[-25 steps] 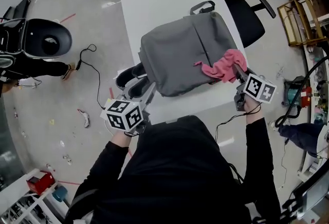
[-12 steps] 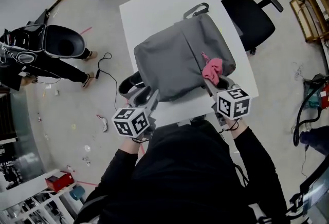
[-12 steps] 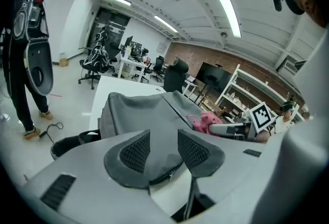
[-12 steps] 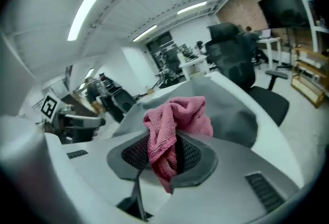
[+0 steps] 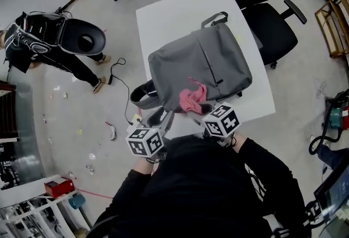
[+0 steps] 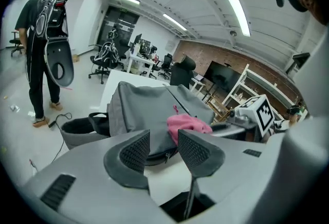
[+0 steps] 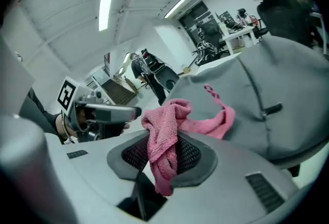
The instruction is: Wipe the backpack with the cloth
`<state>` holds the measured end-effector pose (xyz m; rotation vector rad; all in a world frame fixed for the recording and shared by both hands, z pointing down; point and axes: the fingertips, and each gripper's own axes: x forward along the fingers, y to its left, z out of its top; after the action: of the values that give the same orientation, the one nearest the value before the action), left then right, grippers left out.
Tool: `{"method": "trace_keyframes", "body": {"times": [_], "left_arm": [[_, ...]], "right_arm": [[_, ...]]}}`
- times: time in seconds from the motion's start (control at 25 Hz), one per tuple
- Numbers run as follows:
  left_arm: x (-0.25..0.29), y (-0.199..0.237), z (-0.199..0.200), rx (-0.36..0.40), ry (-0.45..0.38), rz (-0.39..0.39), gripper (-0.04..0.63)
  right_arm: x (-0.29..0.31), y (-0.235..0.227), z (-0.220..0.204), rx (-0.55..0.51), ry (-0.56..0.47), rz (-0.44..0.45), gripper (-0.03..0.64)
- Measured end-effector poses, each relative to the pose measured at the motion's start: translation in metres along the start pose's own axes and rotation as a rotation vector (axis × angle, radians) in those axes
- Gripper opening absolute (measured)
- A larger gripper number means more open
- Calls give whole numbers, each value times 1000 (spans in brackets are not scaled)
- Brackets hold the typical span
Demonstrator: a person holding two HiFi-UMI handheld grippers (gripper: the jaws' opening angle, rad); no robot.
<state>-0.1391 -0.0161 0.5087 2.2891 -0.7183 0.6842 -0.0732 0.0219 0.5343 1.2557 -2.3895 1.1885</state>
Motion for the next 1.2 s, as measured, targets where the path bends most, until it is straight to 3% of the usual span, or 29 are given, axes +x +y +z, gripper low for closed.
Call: {"method": "trace_keyframes", "body": {"times": [0.08, 0.2, 0.24, 0.36, 0.44, 0.56, 0.68, 0.72, 0.76, 1.0, 1.2], "left_arm": [[1, 14, -10, 14, 30, -2, 191], [10, 42, -10, 80, 48, 55, 336], [15, 49, -11, 110, 68, 64, 354], [32, 58, -19, 181, 168, 33, 354], [38, 63, -26, 201, 210, 20, 353], [43, 65, -27, 210, 228, -5, 319], [42, 74, -22, 275, 239, -20, 207], [40, 85, -18, 292, 234, -15, 104], [37, 98, -13, 297, 226, -11, 81], [41, 179, 31, 246, 149, 65, 81], [37, 206, 57, 252, 98, 154, 84]], "right_arm": [[-20, -35, 10, 50, -42, -118, 114], [-81, -90, 39, 121, -149, -360, 114], [-108, -107, 50, 134, -196, -453, 114], [-178, -151, 85, 118, -309, -713, 114], [-192, -169, 96, 103, -297, -786, 114], [-172, -185, 82, 173, -179, -777, 114], [-154, -187, 55, 287, -134, -754, 109], [-150, -182, 50, 333, -149, -733, 107], [-144, -174, 46, 374, -160, -705, 106], [-93, -111, 25, 399, -95, -572, 104], [-67, -73, 11, 378, -63, -501, 104]]}}
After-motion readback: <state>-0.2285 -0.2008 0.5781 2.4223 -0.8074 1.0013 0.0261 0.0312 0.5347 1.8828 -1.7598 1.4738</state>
